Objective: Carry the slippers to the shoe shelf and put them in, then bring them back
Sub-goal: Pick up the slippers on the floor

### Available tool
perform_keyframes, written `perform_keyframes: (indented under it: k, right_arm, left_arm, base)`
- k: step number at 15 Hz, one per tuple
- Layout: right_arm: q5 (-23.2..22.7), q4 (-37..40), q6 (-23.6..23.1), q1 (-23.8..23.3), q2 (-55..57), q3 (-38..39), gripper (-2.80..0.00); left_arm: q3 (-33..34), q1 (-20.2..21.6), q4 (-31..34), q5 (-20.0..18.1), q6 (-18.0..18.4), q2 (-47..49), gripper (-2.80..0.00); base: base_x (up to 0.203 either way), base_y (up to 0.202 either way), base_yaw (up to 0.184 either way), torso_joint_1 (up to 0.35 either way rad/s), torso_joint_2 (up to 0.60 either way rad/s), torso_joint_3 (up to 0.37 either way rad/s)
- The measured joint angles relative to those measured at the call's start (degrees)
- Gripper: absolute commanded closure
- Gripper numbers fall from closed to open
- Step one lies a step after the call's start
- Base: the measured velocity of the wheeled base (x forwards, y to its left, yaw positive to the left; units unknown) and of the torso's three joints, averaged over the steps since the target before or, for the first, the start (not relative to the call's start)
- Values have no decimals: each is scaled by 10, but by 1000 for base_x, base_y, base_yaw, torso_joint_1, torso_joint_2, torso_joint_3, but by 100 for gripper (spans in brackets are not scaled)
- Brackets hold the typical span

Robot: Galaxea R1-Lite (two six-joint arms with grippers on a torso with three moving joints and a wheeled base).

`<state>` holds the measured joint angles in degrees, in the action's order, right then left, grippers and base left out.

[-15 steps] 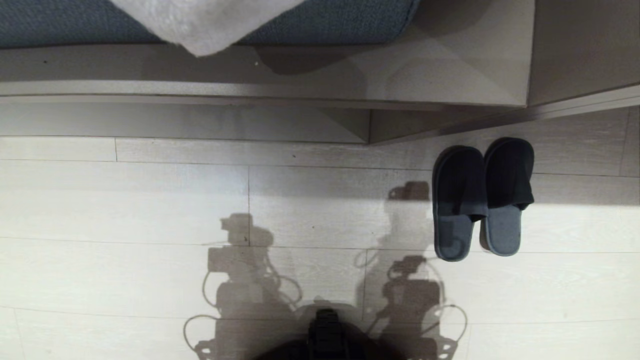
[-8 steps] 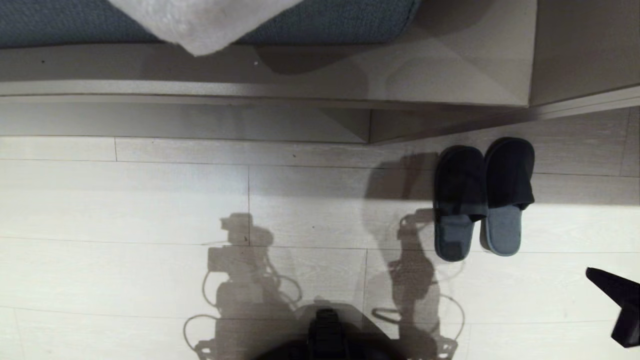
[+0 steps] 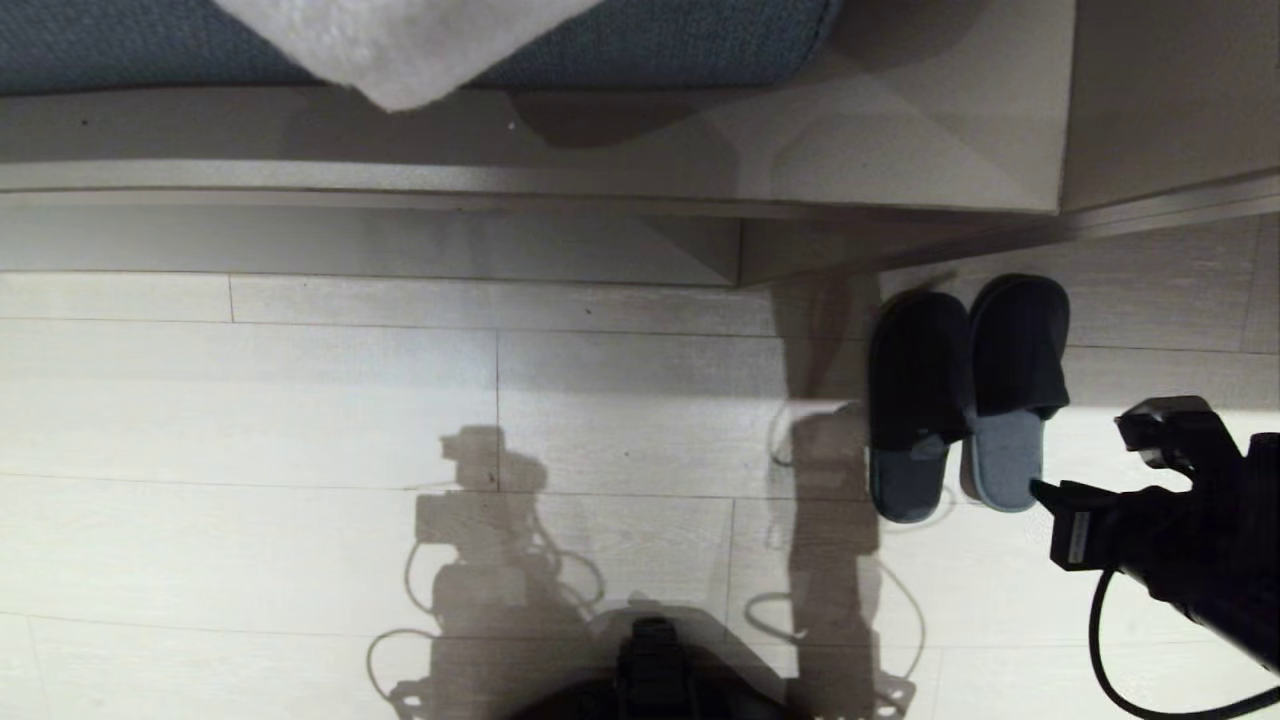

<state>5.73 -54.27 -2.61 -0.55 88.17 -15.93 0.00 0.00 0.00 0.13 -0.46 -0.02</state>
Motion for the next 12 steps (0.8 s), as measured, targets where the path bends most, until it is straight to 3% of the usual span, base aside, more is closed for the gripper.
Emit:
perform_keyframes:
  k: [8, 12]
  right_arm:
    - [-1, -302, -7, -14, 217, 13, -280]
    - [-28, -329, -9, -27, 280, -13, -280]
  left_arm:
    - [0, 0, 0, 0, -1, 0, 0]
    - [0, 0, 0, 0, 0, 0, 0]
  base:
    - [0, 0, 0, 0, 0, 0]
    - [0, 0, 0, 0, 0, 0]
